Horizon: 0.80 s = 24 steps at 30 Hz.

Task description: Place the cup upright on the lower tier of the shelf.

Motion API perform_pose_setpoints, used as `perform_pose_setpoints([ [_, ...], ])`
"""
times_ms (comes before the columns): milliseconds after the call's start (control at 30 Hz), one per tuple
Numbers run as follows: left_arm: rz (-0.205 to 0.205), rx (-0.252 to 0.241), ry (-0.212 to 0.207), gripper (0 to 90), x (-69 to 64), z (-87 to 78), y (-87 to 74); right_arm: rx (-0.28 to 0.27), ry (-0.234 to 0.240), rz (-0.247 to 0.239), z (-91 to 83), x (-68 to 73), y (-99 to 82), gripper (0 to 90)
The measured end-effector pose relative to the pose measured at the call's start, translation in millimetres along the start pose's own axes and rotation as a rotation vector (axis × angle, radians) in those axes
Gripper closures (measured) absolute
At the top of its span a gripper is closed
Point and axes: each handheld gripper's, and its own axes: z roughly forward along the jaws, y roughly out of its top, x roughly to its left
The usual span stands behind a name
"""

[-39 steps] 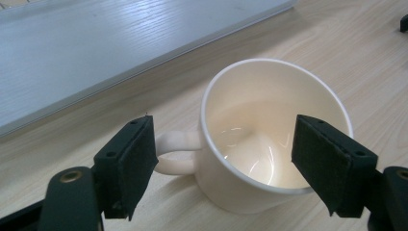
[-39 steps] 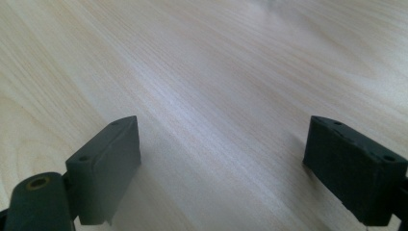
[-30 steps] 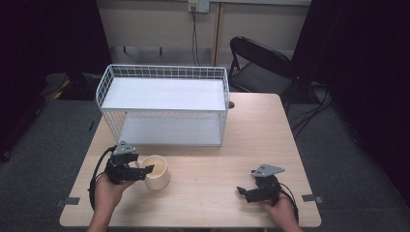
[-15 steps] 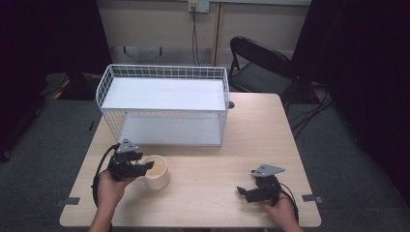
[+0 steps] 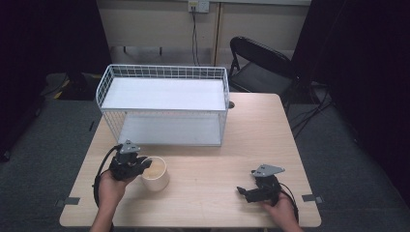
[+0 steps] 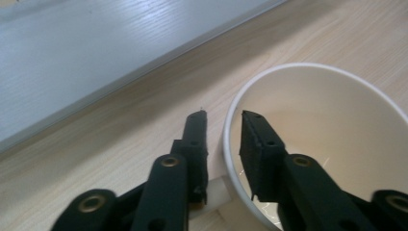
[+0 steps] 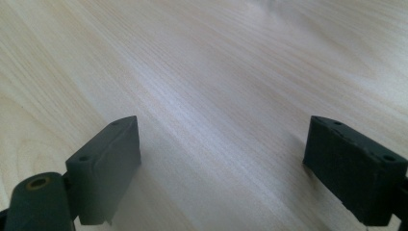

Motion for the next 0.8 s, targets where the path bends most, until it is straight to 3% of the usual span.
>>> perform_pose_setpoints([
  [67,-0.011,0.006,-0.005,78.5,0.0,0.5,-0.4,0.000,0.000,0.000,0.0,0.0,0.0,11.7],
  [233,-0.017,0.051,0.046,81.4,-3.6,1.1,2.7,0.000,0.000,0.000,0.0,0.0,0.0,11.7],
  [367,-0.035,0.068,0.060,81.7,-5.7,1.7,5.0,0.000,0.000,0.000,0.0,0.0,0.0,11.7],
  [533,-0.051,0.068,0.084,81.9,-9.2,2.9,6.5,0.000,0.000,0.000,0.0,0.0,0.0,11.7],
  [767,-0.040,0.068,0.134,82.2,-12.1,1.9,7.3,0.000,0.000,-0.001,0.0,0.0,0.0,11.7],
  [800,-0.056,0.043,0.170,82.2,-13.5,1.5,6.8,0.000,0.001,0.000,0.0,0.0,0.0,11.7],
])
